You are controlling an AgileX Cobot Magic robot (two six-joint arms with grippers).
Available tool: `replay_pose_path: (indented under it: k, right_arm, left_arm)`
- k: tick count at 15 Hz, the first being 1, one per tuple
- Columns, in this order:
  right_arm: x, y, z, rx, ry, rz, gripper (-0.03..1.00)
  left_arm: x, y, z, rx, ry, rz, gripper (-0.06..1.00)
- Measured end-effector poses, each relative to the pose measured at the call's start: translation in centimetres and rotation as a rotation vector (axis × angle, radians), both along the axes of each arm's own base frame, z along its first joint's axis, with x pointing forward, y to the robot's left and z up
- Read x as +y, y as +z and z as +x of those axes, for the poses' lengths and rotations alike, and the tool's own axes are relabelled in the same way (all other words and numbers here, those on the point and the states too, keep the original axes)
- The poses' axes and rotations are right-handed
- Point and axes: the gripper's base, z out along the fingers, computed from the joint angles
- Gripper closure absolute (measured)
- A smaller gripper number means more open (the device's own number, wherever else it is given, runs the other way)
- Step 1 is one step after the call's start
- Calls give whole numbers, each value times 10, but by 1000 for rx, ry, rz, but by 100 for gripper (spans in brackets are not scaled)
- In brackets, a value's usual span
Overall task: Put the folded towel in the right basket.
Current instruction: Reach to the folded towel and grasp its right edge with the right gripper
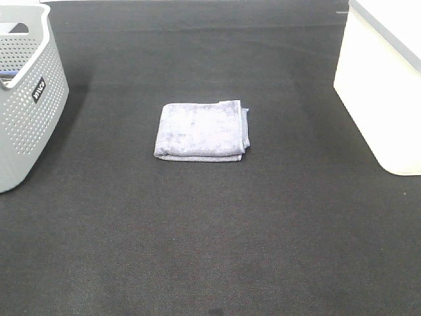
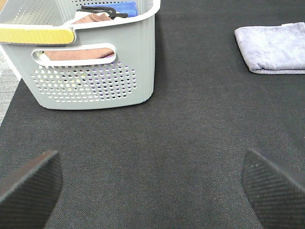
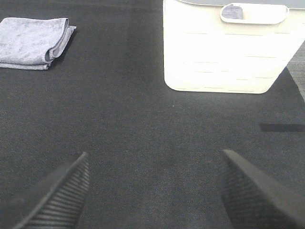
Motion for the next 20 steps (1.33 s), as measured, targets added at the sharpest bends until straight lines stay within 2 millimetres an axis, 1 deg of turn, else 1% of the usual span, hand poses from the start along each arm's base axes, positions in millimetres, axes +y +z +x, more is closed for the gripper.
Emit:
replay_pose_path:
  k: [20]
  right_arm:
    - [0,0,0,0,0,0,25]
  left_arm:
    - [0,0,0,0,0,0,-3]
